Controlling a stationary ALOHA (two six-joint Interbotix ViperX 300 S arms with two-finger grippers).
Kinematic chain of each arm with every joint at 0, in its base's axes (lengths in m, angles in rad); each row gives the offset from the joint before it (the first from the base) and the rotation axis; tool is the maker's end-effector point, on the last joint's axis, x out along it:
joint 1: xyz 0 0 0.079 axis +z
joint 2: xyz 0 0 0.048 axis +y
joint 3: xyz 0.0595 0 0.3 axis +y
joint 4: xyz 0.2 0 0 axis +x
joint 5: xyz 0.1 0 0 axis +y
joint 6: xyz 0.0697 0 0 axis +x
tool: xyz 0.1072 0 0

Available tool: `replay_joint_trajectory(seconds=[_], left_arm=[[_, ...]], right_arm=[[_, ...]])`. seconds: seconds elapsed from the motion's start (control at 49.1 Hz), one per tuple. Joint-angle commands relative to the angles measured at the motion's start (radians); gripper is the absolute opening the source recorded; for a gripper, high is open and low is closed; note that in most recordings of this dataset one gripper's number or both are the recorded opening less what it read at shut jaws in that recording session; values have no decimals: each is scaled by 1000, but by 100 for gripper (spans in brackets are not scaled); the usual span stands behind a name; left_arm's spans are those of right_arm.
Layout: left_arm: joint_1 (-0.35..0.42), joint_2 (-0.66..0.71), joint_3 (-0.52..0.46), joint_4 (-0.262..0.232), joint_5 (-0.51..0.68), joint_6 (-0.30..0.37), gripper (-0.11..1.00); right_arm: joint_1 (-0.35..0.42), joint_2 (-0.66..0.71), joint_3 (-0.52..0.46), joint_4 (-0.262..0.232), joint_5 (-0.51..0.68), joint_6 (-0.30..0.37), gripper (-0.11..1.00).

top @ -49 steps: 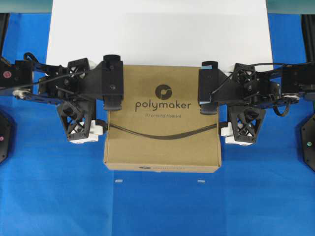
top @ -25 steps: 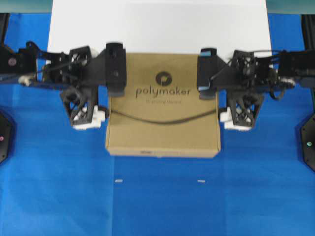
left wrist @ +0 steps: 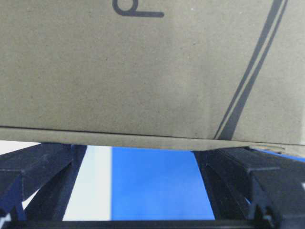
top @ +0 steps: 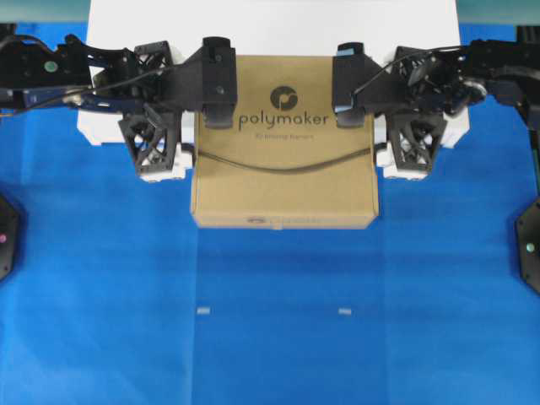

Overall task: Place the cardboard box on the stand after clamping it between your arms.
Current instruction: 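Carry the clamped box back over the white stand with both arms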

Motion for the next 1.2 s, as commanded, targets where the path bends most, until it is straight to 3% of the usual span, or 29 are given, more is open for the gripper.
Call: replay_joint_trajectory(seconds=[0.0, 0.428, 0.693, 1.182], left_arm=[[9, 11, -149, -9, -49, -12, 87], [112, 78, -244, -9, -41, 67, 87], [150, 133, -308, -9, -37, 118, 87], [236, 195, -341, -9, -37, 126, 87]], right_arm=[[5, 9, -156, 95, -54, -11, 98], [-112, 118, -264, 156, -18, -175, 98], [-181, 155, -299, 241, -11, -284, 98], [-262, 265, -419, 282, 40, -388, 98]])
